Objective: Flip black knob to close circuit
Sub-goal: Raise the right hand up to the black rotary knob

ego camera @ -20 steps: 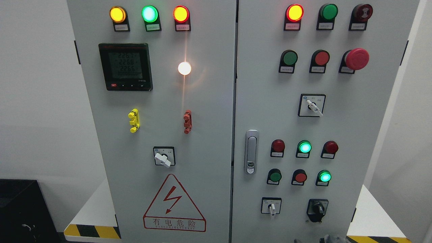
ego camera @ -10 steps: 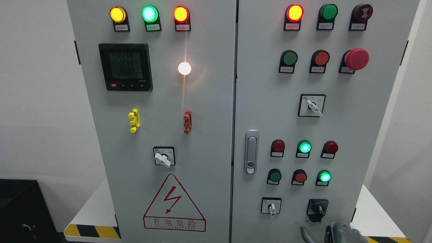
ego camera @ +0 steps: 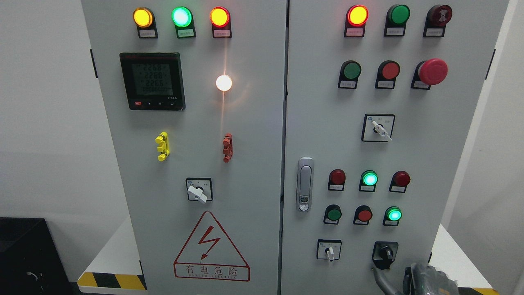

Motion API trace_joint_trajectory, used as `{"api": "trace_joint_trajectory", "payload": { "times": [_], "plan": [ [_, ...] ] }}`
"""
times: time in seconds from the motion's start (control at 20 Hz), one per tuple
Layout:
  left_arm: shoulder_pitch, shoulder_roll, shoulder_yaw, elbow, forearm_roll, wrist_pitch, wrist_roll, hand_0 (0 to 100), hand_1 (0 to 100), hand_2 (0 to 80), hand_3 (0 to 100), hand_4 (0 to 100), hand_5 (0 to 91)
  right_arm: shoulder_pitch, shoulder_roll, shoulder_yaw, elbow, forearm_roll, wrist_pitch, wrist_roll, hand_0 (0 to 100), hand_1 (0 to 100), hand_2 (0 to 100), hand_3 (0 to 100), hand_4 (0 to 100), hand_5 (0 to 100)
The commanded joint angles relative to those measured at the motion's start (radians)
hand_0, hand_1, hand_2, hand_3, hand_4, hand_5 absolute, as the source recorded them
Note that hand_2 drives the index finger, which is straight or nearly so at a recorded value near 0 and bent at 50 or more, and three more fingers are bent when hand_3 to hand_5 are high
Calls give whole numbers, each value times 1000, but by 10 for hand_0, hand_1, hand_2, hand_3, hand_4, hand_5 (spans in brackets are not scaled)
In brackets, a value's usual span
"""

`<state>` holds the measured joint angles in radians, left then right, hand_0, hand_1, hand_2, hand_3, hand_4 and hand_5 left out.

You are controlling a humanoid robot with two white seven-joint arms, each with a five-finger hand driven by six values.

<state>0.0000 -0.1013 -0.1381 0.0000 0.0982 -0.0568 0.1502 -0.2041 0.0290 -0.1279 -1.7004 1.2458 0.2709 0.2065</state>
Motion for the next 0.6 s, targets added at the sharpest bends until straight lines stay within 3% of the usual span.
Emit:
{"api": "trace_joint_trajectory", "payload": {
  "times": [0.0,0.55],
  "plan": [
    [23,0,0,-29,0,0,0,120,556,0,0,0,0,-23,6,-15,19,11,1,-4,0,18,903,1000,982,1000],
    [21,0,0,-29,0,0,0,120,556,0,0,0,0,-41,6,-12,48,38,1,-5,0,20,903,1000,982,1000]
  ]
}}
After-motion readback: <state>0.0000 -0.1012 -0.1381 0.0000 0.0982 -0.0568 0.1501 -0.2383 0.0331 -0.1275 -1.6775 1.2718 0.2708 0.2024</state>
